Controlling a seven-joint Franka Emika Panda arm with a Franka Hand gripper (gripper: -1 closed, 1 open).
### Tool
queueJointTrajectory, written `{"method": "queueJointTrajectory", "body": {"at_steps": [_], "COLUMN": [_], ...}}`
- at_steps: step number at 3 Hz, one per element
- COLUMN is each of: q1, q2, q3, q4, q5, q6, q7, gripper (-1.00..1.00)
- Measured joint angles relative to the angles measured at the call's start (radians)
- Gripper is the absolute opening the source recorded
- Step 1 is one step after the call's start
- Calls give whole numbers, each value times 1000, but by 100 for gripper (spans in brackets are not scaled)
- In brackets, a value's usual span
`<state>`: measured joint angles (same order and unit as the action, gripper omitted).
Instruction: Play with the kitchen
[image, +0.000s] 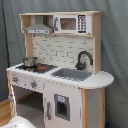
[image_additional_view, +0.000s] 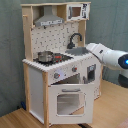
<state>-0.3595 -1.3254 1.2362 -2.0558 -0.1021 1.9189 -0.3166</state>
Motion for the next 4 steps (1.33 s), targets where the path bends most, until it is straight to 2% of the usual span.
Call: {"method": "queueJointTrajectory", "body": {"at_steps": [2, 4], "q1": [6, -1], "q2": [28, 95], "q3": [-59, -96], "q4": [-35, -119], "q5": [49, 117], "q6": [-72, -77], "q7": [-179, -363], "gripper": [100, 100]}}
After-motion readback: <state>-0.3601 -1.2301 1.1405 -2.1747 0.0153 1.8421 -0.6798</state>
